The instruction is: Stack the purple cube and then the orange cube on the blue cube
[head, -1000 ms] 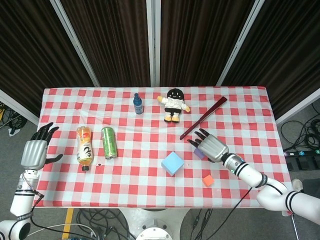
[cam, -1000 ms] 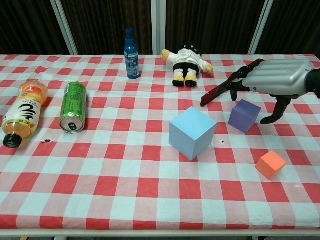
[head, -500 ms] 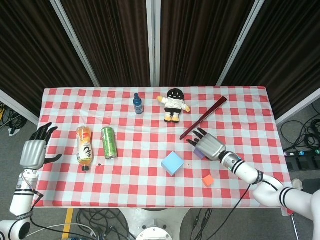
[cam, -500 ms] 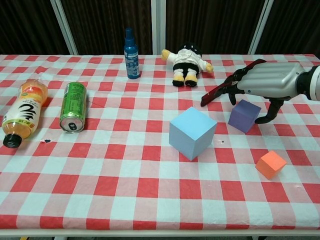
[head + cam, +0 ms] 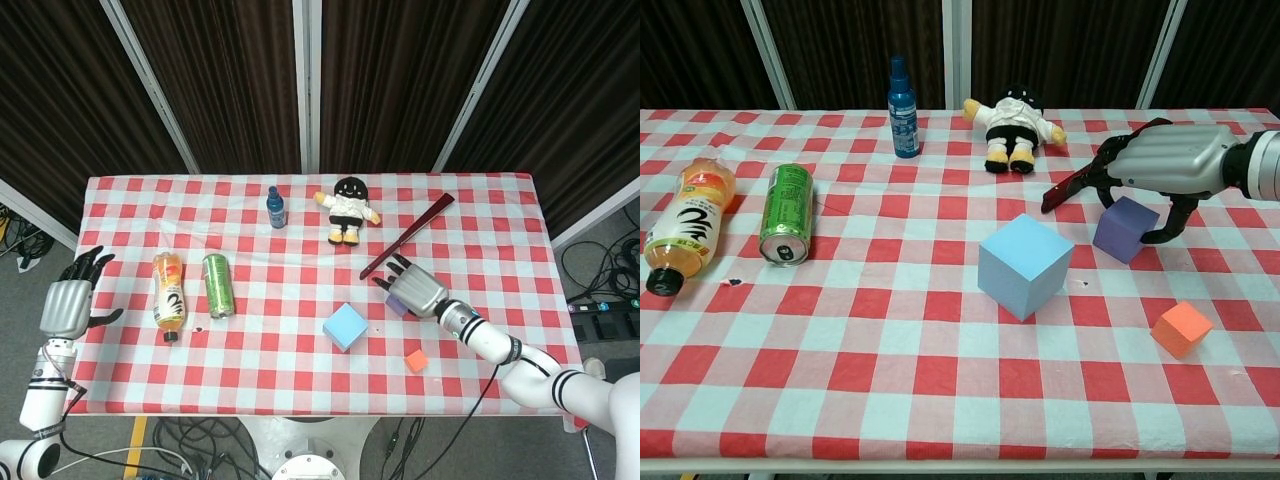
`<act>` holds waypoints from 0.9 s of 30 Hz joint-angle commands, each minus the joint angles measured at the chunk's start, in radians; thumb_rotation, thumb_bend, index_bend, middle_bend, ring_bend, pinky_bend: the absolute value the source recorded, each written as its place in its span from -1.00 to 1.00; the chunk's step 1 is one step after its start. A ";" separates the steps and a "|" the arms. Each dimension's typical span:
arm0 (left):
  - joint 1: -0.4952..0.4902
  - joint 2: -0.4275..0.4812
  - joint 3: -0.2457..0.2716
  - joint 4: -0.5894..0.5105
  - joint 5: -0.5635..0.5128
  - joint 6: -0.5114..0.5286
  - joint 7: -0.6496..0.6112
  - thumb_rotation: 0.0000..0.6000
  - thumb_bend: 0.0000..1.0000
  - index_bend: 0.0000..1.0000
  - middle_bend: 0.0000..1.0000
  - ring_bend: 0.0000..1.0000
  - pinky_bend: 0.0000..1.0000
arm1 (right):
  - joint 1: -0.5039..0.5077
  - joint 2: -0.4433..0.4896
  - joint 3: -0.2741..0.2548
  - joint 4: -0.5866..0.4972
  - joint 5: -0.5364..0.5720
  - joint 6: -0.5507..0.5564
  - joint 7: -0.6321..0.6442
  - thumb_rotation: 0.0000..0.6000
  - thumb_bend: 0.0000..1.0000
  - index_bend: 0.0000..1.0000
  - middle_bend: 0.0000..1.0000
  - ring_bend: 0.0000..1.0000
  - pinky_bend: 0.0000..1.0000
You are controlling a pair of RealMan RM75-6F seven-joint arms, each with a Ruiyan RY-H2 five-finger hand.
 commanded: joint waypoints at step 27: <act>0.002 0.001 -0.001 0.003 -0.003 -0.003 -0.004 1.00 -0.82 -0.55 -0.64 -0.74 -0.49 | 0.042 0.284 0.094 -0.557 0.132 0.005 -0.241 1.00 -0.61 -0.74 -0.14 -0.75 -0.87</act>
